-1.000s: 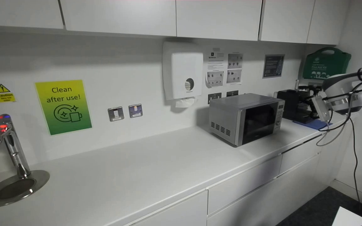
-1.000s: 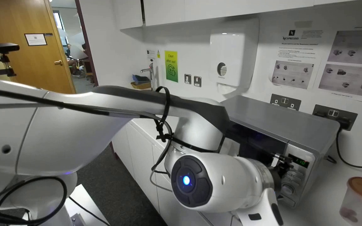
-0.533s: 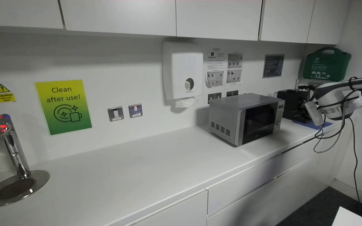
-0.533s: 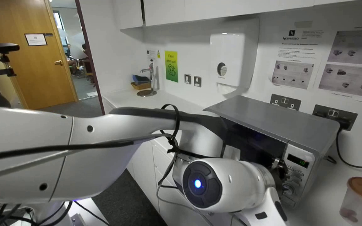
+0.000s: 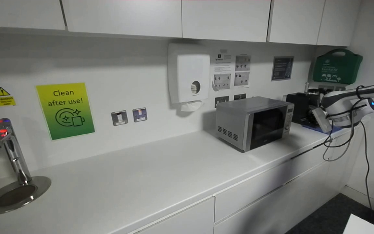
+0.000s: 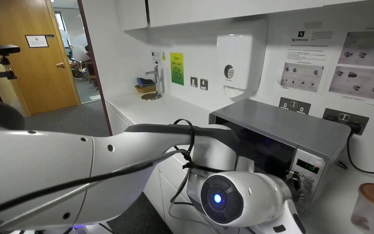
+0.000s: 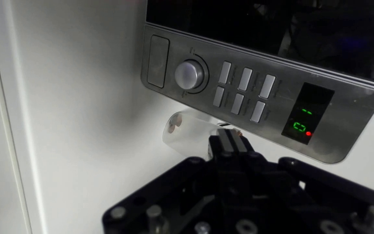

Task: Press a button on the microwave

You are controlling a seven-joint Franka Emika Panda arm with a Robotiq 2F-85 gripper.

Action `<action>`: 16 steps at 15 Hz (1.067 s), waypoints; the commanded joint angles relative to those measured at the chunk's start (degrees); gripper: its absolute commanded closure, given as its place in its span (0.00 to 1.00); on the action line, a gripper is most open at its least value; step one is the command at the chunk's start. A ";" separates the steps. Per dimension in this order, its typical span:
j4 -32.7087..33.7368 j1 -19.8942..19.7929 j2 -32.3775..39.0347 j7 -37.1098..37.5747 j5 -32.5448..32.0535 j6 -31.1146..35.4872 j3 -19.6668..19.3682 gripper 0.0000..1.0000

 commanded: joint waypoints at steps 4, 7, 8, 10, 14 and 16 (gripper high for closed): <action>5.25 7.39 -2.14 1.47 -2.79 2.98 -4.16 1.00; 6.50 9.81 -1.83 1.97 -2.87 3.39 -5.74 1.00; 6.93 10.58 -1.91 2.07 -2.89 3.47 -6.23 1.00; 7.72 11.95 -1.90 2.34 -2.85 3.41 -7.28 1.00; 9.22 14.44 -1.80 3.04 -2.77 3.35 -9.61 1.00; 9.89 15.41 -1.87 3.41 -2.79 3.31 -10.51 1.00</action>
